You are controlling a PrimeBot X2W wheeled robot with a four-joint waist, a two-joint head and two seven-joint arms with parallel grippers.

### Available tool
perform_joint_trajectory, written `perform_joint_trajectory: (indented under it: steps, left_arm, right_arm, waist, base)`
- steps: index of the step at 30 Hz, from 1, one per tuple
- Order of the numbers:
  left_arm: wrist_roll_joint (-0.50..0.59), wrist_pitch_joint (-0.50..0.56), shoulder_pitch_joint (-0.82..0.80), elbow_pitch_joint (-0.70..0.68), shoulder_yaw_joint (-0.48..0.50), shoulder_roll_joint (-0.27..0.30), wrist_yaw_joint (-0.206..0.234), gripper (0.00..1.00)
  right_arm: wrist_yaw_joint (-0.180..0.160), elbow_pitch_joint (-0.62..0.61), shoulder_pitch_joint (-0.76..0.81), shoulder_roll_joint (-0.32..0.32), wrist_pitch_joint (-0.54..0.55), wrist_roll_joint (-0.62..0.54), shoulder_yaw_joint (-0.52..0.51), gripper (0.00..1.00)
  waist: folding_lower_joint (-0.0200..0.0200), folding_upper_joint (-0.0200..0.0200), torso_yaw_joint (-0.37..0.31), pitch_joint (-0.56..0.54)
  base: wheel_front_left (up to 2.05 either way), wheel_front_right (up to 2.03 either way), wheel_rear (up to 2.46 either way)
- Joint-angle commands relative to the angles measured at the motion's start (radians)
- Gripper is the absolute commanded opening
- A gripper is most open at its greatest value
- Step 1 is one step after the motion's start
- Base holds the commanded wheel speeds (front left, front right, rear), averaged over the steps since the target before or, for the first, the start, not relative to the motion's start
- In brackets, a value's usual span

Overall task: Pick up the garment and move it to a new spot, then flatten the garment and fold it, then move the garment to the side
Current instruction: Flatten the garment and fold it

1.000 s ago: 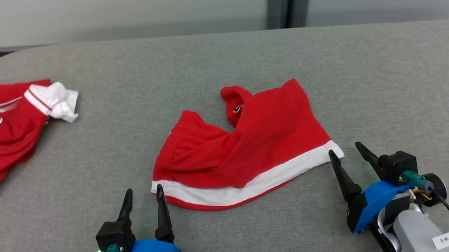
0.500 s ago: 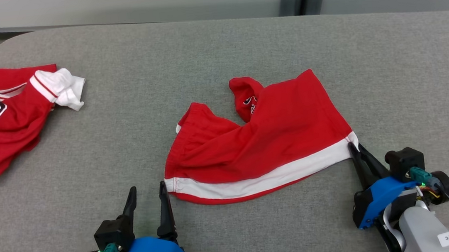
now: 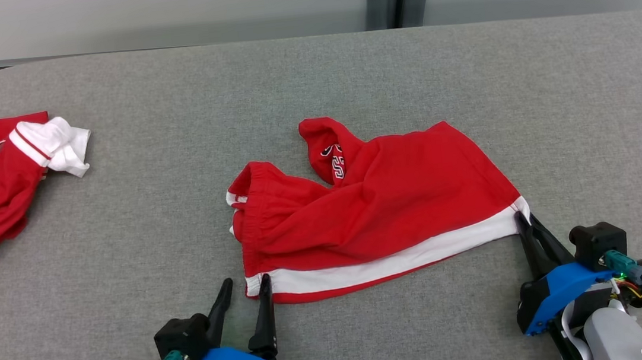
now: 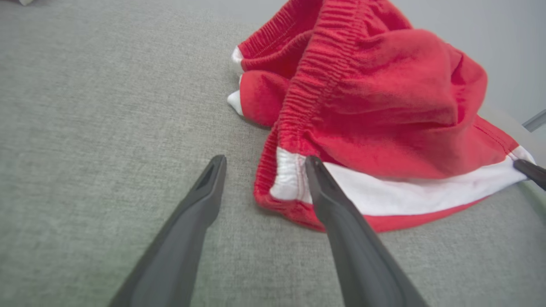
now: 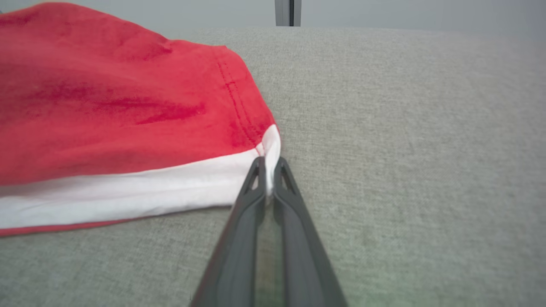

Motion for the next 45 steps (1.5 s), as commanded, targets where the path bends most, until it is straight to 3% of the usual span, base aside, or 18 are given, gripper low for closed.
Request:
perform_joint_trajectory:
  steps: [1, 12, 13, 14, 15, 16, 29, 33, 39, 45]
  left_arm:
    - [-0.011, -0.005, -0.021, 0.011, -0.006, -0.001, -0.009, 1.0]
    - [-0.052, -0.005, -0.045, 0.031, -0.078, -0.001, -0.026, 0.97]
    - [-0.054, -0.005, -0.049, 0.031, -0.091, -0.001, -0.026, 0.85]
    - [-0.055, -0.005, -0.053, 0.032, -0.096, -0.001, -0.026, 0.47]
    - [-0.058, -0.005, -0.055, 0.035, -0.108, -0.001, -0.026, 0.15]
    - [-0.061, -0.005, -0.059, 0.038, -0.117, -0.001, -0.026, 0.0]
    - [-0.003, -0.005, -0.058, -0.067, -0.098, 0.016, -0.025, 0.0]
    - [-0.007, -0.005, -0.09, -0.141, -0.117, 0.059, -0.025, 0.0]
    - [-0.106, -0.005, -0.191, -0.233, -0.181, 0.175, -0.025, 0.0]
    - [-0.164, -0.004, -0.317, -0.303, -0.193, 0.271, -0.023, 0.0]
  right_arm:
    - [0.0, -0.003, 0.013, 0.0, 0.0, 0.0, -0.003, 0.0]
    - [0.0, -0.012, -0.002, 0.002, 0.0, -0.003, 0.0, 0.0]
    - [0.0, -0.012, -0.004, 0.002, 0.0, -0.003, 0.001, 0.0]
    - [0.0, -0.012, -0.005, 0.002, 0.0, -0.003, 0.002, 0.0]
    - [0.0, -0.012, -0.007, 0.002, 0.0, -0.002, 0.003, 0.0]
    - [0.0, -0.012, -0.009, 0.002, 0.0, -0.001, 0.003, 0.0]
    - [0.0, -0.11, -0.001, 0.003, 0.0, 0.055, -0.001, 0.0]
    - [0.0, -0.192, -0.013, 0.003, 0.0, 0.115, 0.017, 0.0]
    - [0.0, -0.315, -0.052, 0.002, 0.0, 0.207, 0.059, 0.0]
    - [0.0, -0.397, -0.122, -0.029, 0.0, 0.267, 0.072, 0.0]
  waist:
    - [0.0, -0.0001, -0.002, 0.0]
    - [0.0, -0.0001, -0.016, 0.007]
    - [0.0, -0.0001, -0.017, 0.009]
    - [0.0, -0.0001, -0.018, 0.01]
    - [0.0, -0.0001, -0.019, 0.01]
    - [0.0, -0.0001, -0.019, 0.011]
    - [0.0, -0.0001, -0.023, -0.051]
    - [0.0, -0.0001, -0.032, -0.11]
    - [0.0, -0.0001, -0.064, -0.22]
    - [0.0, -0.0001, -0.092, -0.253]
  base:
    - [0.0, 0.0, 0.0]
    - [0.0, 0.0, 0.0]
    - [0.0, 0.0, 0.0]
    - [0.0, 0.0, 0.0]
    - [0.0, 0.0, 0.0]
    - [0.0, 0.0, 0.0]
    - [0.0, 0.0, 0.0]
    - [0.0, 0.0, 0.0]
    - [0.0, 0.0, 0.0]
    - [0.0, 0.0, 0.0]
